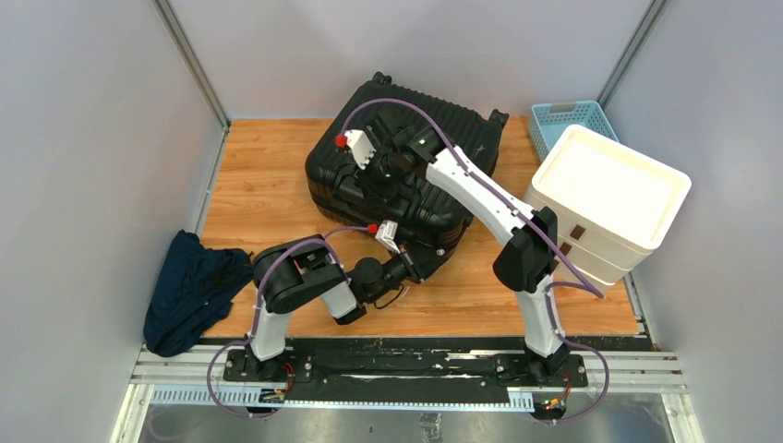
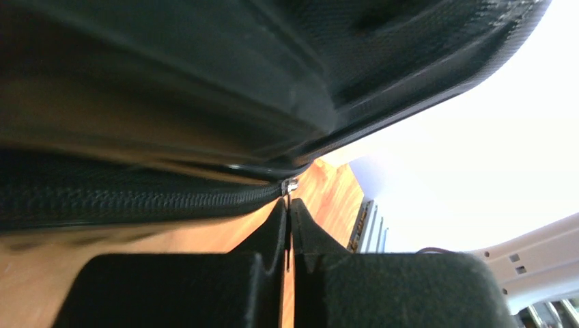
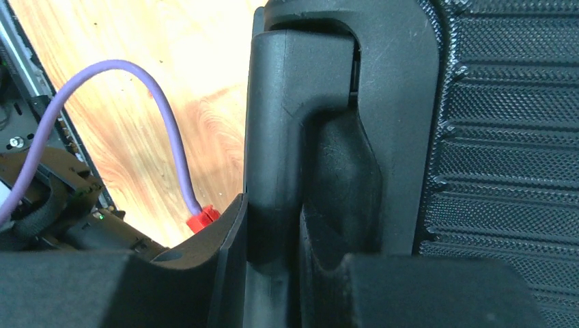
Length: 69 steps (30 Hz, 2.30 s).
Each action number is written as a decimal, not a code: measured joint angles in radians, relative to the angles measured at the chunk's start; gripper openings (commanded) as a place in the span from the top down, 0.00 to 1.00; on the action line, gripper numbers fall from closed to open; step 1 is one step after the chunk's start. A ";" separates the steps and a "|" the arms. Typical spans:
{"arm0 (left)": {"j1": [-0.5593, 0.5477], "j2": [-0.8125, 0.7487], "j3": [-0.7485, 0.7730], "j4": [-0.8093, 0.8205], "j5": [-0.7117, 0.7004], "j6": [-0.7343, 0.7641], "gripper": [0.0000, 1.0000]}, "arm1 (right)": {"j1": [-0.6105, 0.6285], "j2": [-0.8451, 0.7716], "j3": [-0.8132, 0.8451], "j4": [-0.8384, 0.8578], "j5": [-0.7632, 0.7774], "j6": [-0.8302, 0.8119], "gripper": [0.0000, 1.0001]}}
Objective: Open, take out, and arrange the luggage
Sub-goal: Unzip the luggage at the center of the board.
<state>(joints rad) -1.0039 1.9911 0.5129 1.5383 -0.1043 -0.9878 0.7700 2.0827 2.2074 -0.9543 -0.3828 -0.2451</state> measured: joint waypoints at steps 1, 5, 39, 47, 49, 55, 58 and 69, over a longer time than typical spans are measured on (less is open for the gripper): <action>0.000 -0.013 -0.018 0.000 -0.001 0.000 1.00 | 0.000 -0.009 -0.016 0.006 -0.005 -0.002 1.00; -0.003 -0.062 -0.102 0.001 -0.005 -0.042 1.00 | -0.001 -0.076 -0.107 0.037 -0.018 -0.021 1.00; 0.362 -0.579 -0.498 -0.122 -0.026 -0.010 1.00 | -0.149 -0.450 -0.557 0.032 -0.134 -0.278 1.00; 0.441 -1.064 -0.504 -0.657 -0.092 0.103 1.00 | -0.180 -0.493 -0.613 0.027 -0.165 -0.332 1.00; 0.441 -1.201 -0.502 -0.808 -0.130 0.135 1.00 | -0.181 -0.499 -0.624 0.024 -0.187 -0.337 1.00; 0.475 -1.270 -0.412 -1.040 -0.167 0.234 1.00 | -0.181 -0.502 -0.633 0.005 -0.239 -0.356 1.00; 0.515 -1.182 -0.347 -1.056 -0.152 0.277 1.00 | -0.182 -0.502 -0.642 0.013 -0.245 -0.367 1.00; 0.644 -0.896 -0.163 -1.035 -0.035 0.357 1.00 | -0.159 -0.500 -0.650 0.017 -0.237 -0.404 1.00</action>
<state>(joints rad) -0.3595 1.0950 0.3504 0.5034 -0.1398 -0.6308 0.6113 1.5826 1.5578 -0.9375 -0.6197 -0.6491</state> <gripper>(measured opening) 0.008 0.287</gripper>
